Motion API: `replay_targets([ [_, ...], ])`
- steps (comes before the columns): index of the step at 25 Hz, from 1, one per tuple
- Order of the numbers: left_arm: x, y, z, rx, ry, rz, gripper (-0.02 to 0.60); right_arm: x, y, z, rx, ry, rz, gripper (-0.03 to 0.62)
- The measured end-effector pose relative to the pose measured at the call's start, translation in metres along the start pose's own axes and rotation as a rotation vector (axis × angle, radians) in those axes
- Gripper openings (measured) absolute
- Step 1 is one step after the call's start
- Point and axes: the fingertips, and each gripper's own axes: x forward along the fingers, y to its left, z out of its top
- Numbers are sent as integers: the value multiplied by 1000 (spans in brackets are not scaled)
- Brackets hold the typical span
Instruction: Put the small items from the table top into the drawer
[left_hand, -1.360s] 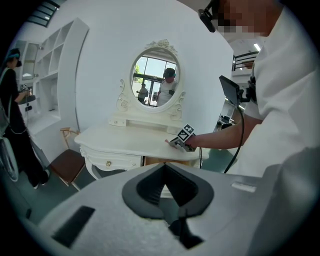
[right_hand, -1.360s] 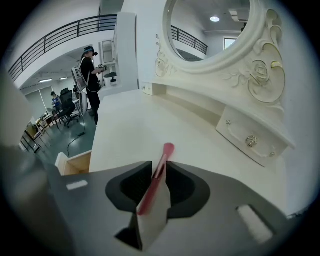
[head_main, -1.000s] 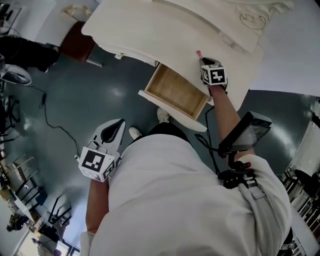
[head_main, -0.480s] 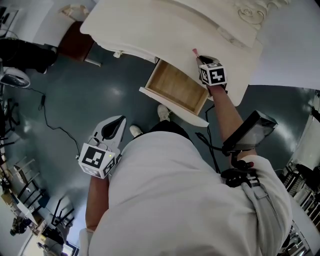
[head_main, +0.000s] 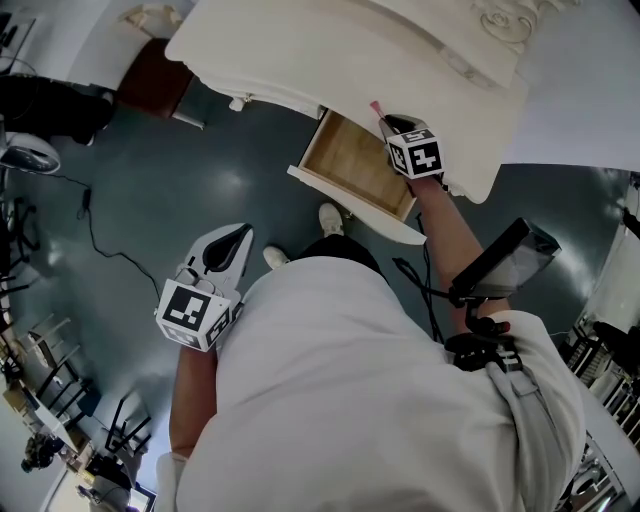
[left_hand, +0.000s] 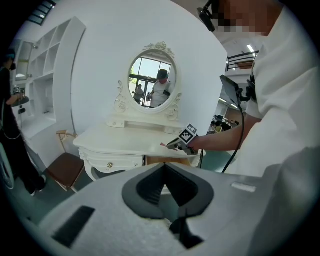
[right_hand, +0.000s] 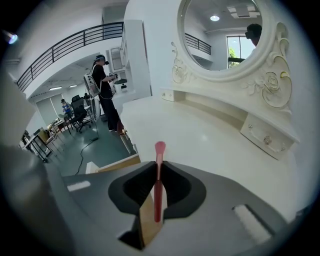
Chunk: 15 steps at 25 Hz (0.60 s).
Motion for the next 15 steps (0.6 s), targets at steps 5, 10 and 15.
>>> replay_targets([
  [5, -15, 5, -13, -11, -12, 7, 2, 4, 31, -5, -20, 10, 24, 44],
  [10, -31, 8, -23, -30, -17, 14, 2, 8, 59, -8, -47, 28, 44, 44],
  [15, -46, 13, -38, -52, -19, 25, 2, 17, 83, -18, -69, 54, 58, 44],
])
